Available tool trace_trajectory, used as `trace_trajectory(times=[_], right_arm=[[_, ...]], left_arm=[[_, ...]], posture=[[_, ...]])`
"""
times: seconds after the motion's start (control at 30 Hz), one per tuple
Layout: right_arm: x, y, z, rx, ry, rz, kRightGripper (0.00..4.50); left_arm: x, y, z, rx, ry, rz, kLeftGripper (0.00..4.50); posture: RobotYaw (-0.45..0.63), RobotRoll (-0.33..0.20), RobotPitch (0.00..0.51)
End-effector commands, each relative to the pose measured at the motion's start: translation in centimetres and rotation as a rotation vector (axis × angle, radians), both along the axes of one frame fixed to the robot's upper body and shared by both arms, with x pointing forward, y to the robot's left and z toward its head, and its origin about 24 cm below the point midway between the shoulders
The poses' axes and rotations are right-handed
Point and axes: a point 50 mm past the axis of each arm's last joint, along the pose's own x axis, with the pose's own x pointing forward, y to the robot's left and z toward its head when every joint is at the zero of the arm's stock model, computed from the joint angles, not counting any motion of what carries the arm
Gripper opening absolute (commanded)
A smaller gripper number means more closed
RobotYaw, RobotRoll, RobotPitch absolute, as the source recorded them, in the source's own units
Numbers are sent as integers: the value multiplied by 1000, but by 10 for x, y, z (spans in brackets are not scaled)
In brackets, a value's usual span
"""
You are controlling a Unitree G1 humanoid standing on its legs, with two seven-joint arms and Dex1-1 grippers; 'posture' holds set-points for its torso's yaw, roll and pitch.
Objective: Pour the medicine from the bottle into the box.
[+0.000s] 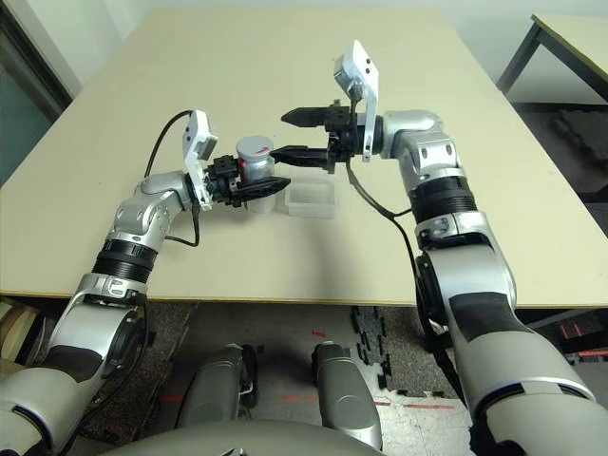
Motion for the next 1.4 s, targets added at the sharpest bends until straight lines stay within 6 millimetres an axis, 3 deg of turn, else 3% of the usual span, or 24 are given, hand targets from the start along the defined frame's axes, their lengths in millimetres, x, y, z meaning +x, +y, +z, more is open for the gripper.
trace_trajectory(times=[0.03,0.4,1.07,1.17,1.3,1.4], right_arm=[[-4,-2,1,23,15,34,4500],[-15,10,2,55,37,133,4500],[-9,34,-6,44,35,112,4500],[-9,34,-7,40,34,109,3902],[-9,33,-6,43,32,104,2570],[-8,29,-3,75,33,85,2568]], left_arm=[[0,-1,4,6,-21,-18,2815],[-1,-5,4,7,-20,-33,2815],[-3,-11,7,6,-32,-62,2815],[-3,-11,8,6,-34,-61,2815],[-3,-11,8,5,-35,-61,2815],[-3,-11,7,5,-31,-59,2815]], posture=[[-168,0,94],[-174,0,96],[-168,0,98],[-169,0,97],[-172,0,98],[-175,0,98]])
